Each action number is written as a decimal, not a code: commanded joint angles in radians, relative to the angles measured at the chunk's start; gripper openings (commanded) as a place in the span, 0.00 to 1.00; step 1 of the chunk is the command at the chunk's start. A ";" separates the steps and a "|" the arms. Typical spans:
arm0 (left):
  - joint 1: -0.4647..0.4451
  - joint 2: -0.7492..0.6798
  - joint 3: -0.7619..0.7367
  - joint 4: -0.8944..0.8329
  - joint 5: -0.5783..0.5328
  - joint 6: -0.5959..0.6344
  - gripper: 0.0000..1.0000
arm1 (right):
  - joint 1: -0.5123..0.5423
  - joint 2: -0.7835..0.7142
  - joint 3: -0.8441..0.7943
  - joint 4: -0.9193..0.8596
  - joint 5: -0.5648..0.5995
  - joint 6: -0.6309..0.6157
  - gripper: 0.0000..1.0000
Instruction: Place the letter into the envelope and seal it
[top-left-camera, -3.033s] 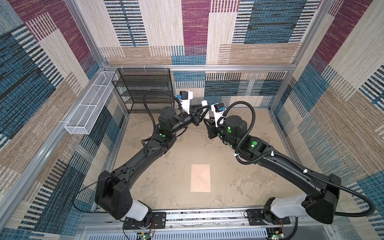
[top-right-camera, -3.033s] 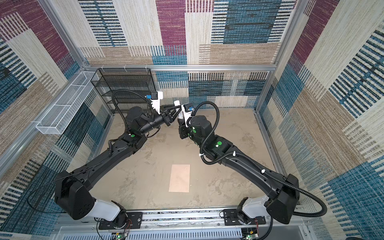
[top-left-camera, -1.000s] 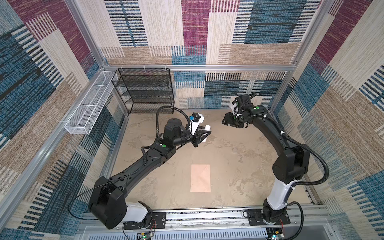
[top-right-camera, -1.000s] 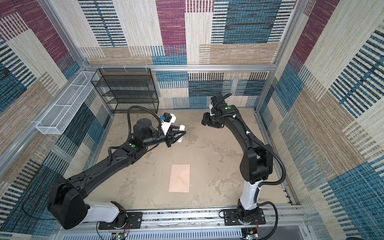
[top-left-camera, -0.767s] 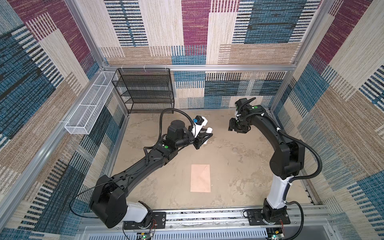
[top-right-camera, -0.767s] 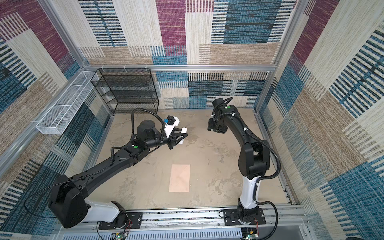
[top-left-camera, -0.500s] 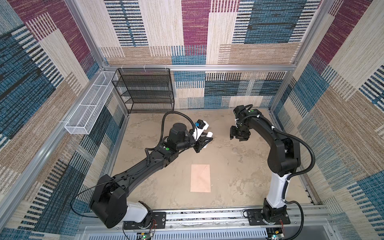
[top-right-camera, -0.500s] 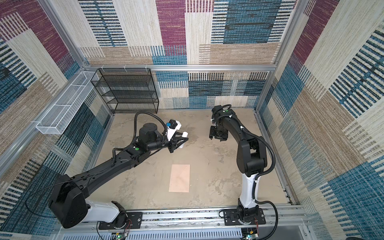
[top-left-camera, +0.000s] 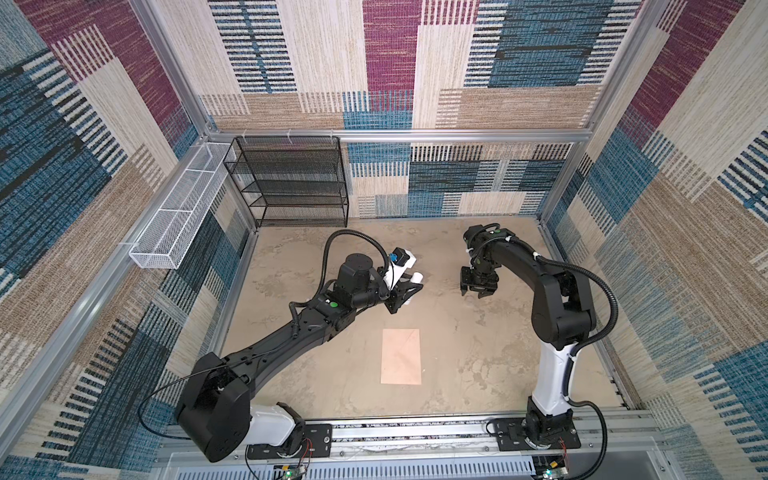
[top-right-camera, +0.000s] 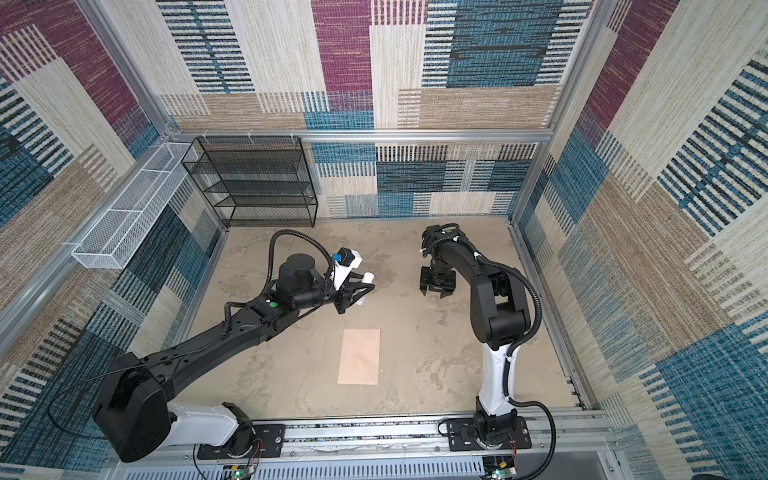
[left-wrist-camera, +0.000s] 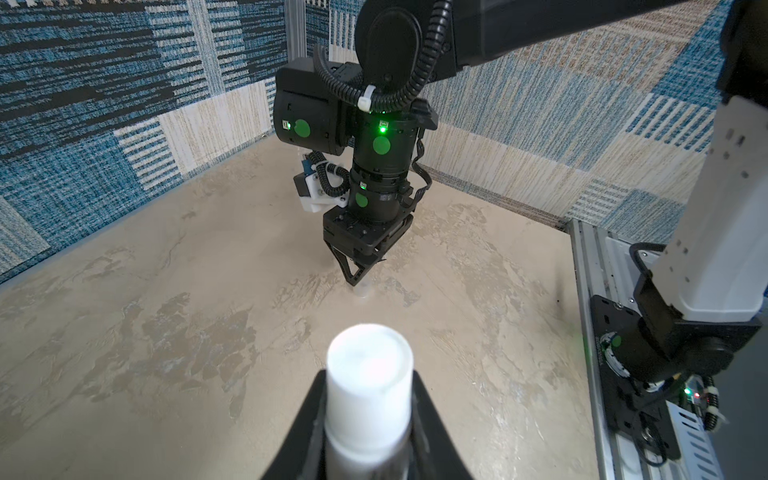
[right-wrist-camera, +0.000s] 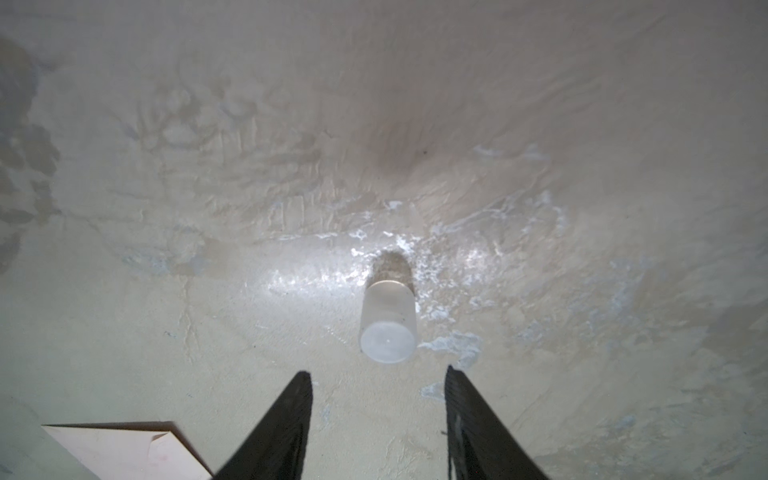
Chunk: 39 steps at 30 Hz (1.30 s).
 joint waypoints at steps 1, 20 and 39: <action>-0.003 -0.006 -0.006 0.012 -0.003 -0.007 0.00 | 0.000 0.008 -0.028 0.029 -0.026 -0.003 0.53; -0.004 0.008 0.001 0.006 -0.007 0.004 0.00 | -0.001 0.062 -0.011 0.041 -0.002 0.001 0.44; -0.004 0.035 0.023 -0.001 -0.004 0.018 0.00 | 0.000 0.069 0.017 0.021 0.034 -0.004 0.30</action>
